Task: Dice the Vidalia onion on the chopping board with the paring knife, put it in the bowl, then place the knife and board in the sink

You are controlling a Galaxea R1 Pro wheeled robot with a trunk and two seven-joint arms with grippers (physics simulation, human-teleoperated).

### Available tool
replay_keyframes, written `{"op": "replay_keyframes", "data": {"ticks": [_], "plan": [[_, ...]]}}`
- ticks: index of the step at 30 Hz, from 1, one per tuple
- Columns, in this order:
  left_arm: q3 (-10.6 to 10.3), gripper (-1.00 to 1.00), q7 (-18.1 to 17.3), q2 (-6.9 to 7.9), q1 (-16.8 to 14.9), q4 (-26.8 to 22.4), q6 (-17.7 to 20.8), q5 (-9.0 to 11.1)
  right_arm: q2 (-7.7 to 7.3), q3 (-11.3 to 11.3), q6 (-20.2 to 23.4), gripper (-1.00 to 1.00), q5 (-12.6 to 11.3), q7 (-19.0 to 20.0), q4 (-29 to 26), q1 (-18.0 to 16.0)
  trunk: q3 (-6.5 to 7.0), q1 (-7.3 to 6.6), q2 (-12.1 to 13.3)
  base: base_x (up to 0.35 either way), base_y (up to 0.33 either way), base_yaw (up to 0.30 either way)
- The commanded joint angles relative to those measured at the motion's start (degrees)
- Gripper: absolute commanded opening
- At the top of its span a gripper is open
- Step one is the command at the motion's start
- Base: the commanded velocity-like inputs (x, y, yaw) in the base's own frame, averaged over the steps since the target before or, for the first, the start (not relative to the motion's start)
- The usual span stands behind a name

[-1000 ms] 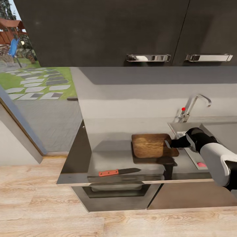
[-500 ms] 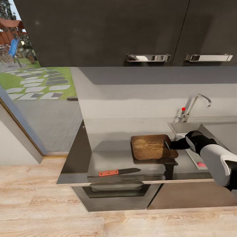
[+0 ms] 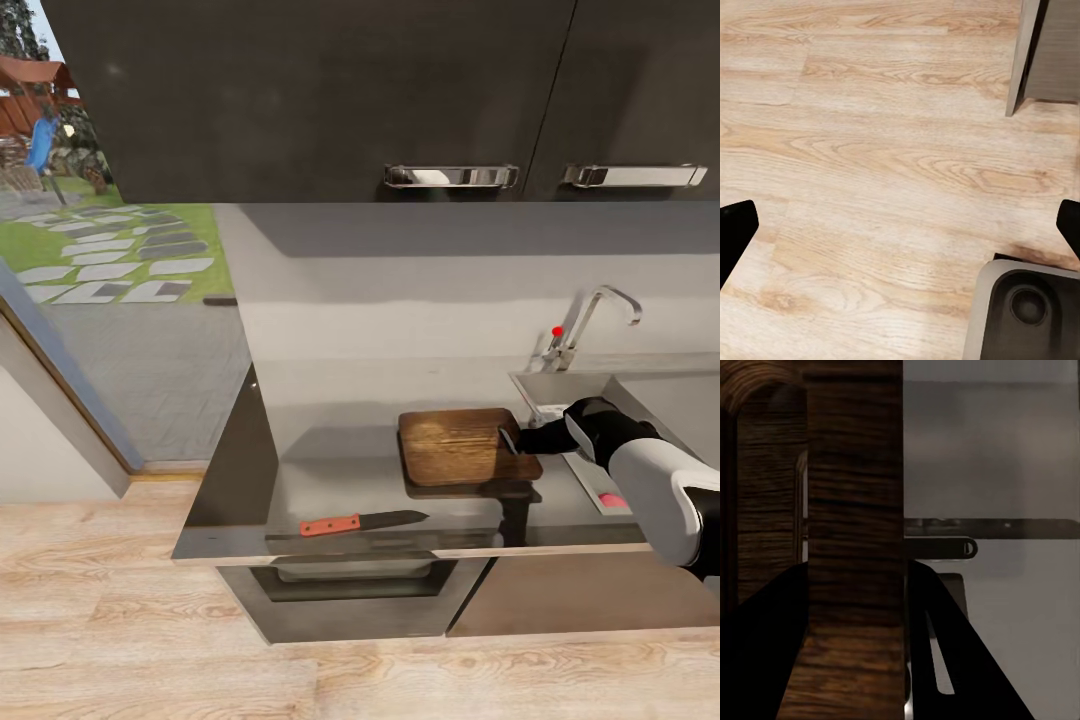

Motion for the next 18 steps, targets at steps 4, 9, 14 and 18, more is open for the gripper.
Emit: {"op": "replay_keyframes", "data": {"ticks": [4,9,14,18], "plan": [[-0.11,1.00,-0.13,0.00,0.02,-0.11,-0.08,0.41,0.01,-0.49,0.25,1.00,0.56,0.40,-0.08,-0.03,-0.10,0.03,-0.10,0.000,0.000,0.000],[-0.11,1.00,-0.13,0.00,0.02,-0.11,-0.09,0.41,0.02,-0.49,0.27,1.00,0.56,0.40,-0.14,-0.03,-0.10,0.03,-0.10,0.000,0.000,0.000],[-0.11,1.00,-0.15,0.00,0.02,-0.11,-0.07,0.41,0.04,-0.49,0.27,1.00,0.56,0.47,-0.16,-0.03,-0.10,0.03,-0.10,0.000,0.000,0.000],[-0.11,1.00,-0.14,0.00,0.02,-0.11,-0.07,0.41,0.03,-0.50,0.31,1.00,0.56,1.38,-0.42,-0.03,-0.10,0.03,-0.10,0.000,0.000,0.000]]}}
